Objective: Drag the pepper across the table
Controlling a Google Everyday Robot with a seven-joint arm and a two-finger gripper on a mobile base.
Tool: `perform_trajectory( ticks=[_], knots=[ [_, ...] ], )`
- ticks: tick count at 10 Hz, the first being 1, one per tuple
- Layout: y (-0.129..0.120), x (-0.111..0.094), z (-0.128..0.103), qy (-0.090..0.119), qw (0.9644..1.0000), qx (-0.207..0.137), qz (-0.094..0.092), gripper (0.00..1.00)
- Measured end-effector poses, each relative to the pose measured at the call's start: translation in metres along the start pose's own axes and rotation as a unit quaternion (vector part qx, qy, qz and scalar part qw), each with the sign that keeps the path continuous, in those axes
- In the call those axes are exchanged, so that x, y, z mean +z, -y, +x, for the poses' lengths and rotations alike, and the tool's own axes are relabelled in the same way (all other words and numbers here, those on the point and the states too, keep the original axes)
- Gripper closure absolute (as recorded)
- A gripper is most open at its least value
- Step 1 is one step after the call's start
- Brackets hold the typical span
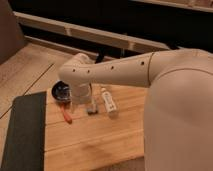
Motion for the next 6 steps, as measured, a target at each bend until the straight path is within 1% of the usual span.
perform_trajectory(
  ticks=[1, 2, 3, 4, 5, 6],
  knots=[
    [0.0, 0.0, 0.0, 0.0, 1.0, 0.0, 0.0, 0.35],
    [0.001, -0.001, -0.003, 0.006, 1.0, -0.003, 0.003, 0.35],
    [0.0, -0.005, -0.012, 0.024, 0.9996, -0.013, 0.007, 0.35],
    [-0.003, -0.012, -0.027, 0.054, 0.9979, -0.035, 0.008, 0.35],
    [-0.016, -0.025, -0.051, 0.106, 0.9909, -0.083, 0.007, 0.35],
    [-0.036, -0.038, -0.068, 0.15, 0.9798, -0.132, -0.001, 0.35]
  ],
)
